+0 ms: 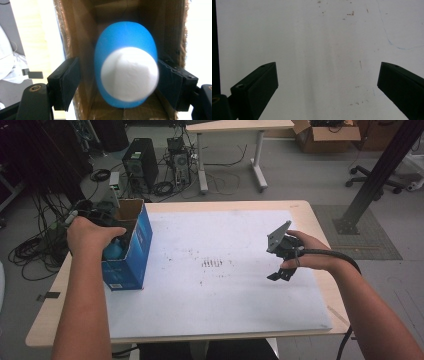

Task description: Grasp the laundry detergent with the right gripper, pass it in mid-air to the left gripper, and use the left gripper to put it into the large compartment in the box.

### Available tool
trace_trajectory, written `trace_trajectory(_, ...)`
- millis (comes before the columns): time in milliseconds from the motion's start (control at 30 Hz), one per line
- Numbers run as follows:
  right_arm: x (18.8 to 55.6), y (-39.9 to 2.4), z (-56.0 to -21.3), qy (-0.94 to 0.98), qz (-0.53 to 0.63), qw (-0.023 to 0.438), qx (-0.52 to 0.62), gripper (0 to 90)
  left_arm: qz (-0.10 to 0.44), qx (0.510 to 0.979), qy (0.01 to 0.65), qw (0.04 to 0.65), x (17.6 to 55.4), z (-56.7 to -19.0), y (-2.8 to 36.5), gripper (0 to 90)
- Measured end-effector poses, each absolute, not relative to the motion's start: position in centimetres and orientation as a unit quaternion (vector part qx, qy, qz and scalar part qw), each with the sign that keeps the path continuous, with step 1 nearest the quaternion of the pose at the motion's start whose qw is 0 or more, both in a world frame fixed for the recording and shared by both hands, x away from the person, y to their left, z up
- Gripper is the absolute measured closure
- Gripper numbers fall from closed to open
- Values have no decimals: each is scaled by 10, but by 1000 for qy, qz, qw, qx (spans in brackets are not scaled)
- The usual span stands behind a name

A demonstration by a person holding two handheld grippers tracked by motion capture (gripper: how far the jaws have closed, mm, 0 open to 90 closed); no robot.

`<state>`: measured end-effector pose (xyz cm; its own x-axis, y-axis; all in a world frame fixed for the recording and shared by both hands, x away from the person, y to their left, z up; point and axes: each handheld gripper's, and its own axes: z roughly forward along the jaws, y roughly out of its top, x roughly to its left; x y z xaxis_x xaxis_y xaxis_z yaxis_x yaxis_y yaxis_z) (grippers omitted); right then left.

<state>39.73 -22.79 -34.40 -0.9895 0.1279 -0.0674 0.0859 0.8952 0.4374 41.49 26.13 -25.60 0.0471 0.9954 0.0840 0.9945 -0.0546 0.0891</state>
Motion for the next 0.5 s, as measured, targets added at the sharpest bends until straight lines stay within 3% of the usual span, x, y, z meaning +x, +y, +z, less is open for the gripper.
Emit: trace_trajectory(500, 394, -222, -337, 972, 223, 53, 48, 31, 85, 745, 662, 19, 399, -220, 250, 161)
